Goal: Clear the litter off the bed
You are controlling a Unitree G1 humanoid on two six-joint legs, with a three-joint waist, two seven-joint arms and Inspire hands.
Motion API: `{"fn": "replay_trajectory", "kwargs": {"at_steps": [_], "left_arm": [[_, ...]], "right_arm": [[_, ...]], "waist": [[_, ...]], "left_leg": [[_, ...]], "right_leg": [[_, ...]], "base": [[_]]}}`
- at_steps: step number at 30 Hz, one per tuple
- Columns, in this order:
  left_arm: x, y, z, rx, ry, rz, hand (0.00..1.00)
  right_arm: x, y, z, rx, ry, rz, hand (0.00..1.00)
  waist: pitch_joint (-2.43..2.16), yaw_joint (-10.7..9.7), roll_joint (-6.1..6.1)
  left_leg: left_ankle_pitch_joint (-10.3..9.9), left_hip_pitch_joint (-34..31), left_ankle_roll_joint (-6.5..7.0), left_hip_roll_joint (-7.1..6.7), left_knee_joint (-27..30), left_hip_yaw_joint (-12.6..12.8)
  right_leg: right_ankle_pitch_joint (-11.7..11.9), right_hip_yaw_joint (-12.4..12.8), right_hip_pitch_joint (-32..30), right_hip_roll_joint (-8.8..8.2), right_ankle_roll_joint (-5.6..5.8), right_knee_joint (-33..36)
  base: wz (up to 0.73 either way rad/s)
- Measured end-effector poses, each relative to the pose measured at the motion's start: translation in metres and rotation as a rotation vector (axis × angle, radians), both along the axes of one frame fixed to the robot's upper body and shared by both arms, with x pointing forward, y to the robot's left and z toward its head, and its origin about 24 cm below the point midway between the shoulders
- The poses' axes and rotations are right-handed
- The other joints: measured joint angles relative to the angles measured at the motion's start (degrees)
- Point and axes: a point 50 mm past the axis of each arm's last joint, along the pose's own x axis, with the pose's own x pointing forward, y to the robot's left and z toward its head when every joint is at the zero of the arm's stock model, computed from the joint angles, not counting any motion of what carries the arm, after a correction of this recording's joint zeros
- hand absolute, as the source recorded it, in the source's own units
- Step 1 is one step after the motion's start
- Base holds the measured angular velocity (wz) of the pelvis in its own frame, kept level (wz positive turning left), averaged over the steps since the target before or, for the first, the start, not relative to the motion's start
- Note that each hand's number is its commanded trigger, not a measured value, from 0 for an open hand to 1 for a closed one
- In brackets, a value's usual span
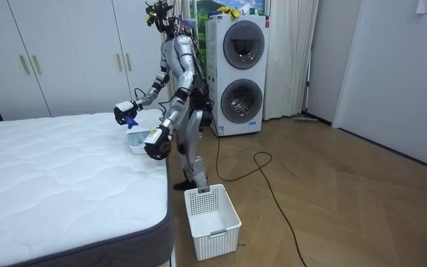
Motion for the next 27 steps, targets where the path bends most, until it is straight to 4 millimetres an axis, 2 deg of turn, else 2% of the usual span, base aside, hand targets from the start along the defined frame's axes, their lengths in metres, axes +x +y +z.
{"fn": "replay_trajectory", "kwargs": {"at_steps": [12,21,27], "left_arm": [[-0.004,0.003,-0.007,-0.039,0.025,0.011,1.00],[-0.006,0.003,-0.010,-0.056,0.033,-0.003,1.00],[-0.006,0.002,-0.010,-0.061,0.030,-0.016,1.00]], "right_arm": [[-0.008,0.020,-0.011,0.011,0.141,0.092,1.00],[-0.013,0.028,-0.018,0.031,0.228,0.136,1.00],[-0.016,0.037,-0.020,0.065,0.256,0.170,1.00]], "waist": [[0.08,-0.36,-0.18],[0.11,-0.73,-0.40],[0.10,-0.76,-0.52]], "left_leg": [[-0.04,-0.21,0.06,-0.20,-0.40,0.10],[0.01,-0.21,0.15,-0.42,-0.32,0.59],[0.01,-0.30,0.16,-0.40,0.22,0.56]], "right_leg": [[-0.13,-0.05,-0.38,-0.26,0.17,0.02],[-0.47,-0.01,-0.52,-0.77,0.64,0.54],[-0.67,-0.01,-0.72,-0.84,0.50,1.00]], "base": [[0.00],[0.00],[0.00]]}}
